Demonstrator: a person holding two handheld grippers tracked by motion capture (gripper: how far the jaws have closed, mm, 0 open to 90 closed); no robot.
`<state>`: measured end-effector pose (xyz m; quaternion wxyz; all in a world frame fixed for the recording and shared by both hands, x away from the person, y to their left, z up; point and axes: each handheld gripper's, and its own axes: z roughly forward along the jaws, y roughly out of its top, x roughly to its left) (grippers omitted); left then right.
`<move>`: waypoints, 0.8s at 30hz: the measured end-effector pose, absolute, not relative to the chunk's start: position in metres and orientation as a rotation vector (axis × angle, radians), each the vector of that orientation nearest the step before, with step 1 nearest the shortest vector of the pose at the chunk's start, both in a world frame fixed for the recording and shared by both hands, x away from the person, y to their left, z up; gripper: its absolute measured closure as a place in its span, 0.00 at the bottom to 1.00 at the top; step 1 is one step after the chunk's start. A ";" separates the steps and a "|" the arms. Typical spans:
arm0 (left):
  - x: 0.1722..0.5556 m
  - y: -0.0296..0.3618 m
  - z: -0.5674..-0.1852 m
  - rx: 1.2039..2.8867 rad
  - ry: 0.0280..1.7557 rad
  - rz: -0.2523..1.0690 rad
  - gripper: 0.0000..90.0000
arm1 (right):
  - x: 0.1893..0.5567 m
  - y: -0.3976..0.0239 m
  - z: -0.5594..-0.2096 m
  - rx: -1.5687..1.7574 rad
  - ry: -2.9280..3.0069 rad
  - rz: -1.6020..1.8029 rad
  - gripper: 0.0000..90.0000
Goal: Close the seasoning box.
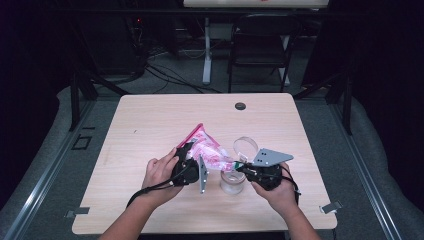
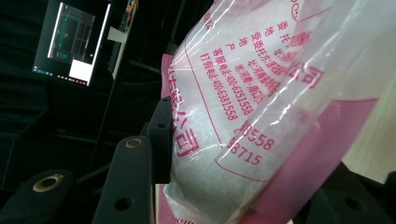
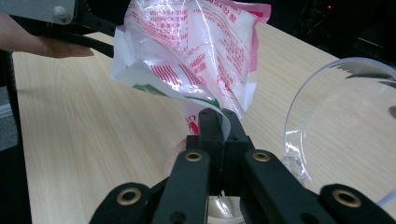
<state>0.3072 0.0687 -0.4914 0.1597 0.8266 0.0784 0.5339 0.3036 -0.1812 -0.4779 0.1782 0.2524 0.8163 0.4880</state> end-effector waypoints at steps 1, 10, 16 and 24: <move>0.307 0.068 -0.491 2.364 0.220 1.529 0.65 | 0.303 -0.181 -0.478 0.714 2.308 1.380 1.00; 0.306 0.066 -0.487 2.379 0.183 1.564 0.65 | 0.303 -0.182 -0.478 0.712 2.306 1.383 1.00; 0.307 0.065 -0.484 2.388 0.164 1.576 0.65 | 0.302 -0.183 -0.478 0.717 2.303 1.383 1.00; 0.305 0.063 -0.478 2.398 0.128 1.613 0.65 | 0.302 -0.183 -0.478 0.718 2.302 1.385 1.00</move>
